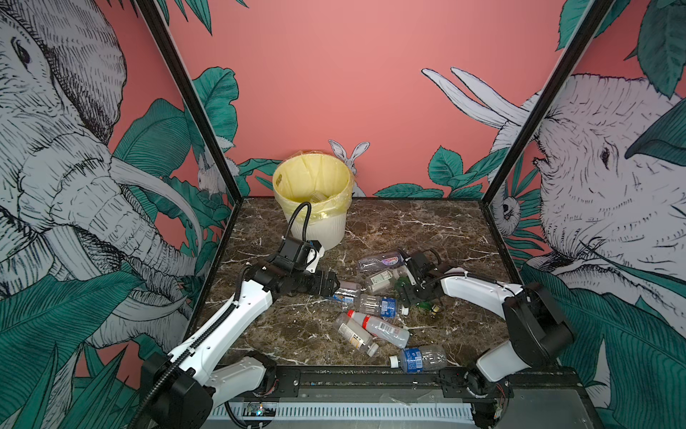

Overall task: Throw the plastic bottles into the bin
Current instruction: 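Lower the right gripper onto the crumpled green bottle with yellow cap, then close the right gripper on the green bottle's body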

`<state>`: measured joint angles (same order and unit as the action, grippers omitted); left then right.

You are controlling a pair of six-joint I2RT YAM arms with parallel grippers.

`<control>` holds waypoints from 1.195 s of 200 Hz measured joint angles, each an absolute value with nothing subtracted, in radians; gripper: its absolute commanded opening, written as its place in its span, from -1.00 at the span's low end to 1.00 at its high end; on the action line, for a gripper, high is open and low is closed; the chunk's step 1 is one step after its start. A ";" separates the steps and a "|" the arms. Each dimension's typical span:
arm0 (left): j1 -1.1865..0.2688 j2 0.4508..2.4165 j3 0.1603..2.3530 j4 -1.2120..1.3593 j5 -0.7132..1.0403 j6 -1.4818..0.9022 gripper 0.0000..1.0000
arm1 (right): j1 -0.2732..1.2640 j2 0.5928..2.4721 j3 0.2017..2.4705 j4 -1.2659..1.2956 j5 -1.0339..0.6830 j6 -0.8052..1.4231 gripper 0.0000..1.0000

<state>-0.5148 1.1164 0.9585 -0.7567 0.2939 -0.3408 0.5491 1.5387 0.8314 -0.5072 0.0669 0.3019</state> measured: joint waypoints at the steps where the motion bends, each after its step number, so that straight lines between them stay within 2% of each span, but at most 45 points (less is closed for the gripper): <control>1: -0.515 1.116 0.958 -0.757 0.294 -0.341 0.99 | 0.549 1.538 0.831 -0.506 0.067 0.303 0.79; 41: -0.515 1.119 0.958 -0.756 0.294 -0.341 0.99 | 0.538 1.501 0.798 -0.485 0.066 0.332 0.70; 118: -0.515 1.120 0.958 -0.756 0.294 -0.342 0.99 | 0.526 1.441 0.784 -0.469 0.067 0.357 0.31; 239: -0.515 1.126 0.959 -0.748 0.290 -0.353 0.99 | 0.497 1.325 0.706 -0.430 0.051 0.424 0.19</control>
<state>-0.5148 1.1263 0.9588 -0.7479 0.2901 -0.3531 0.4969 1.3251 0.7063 -0.4305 0.0509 0.4236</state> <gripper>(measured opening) 0.994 0.596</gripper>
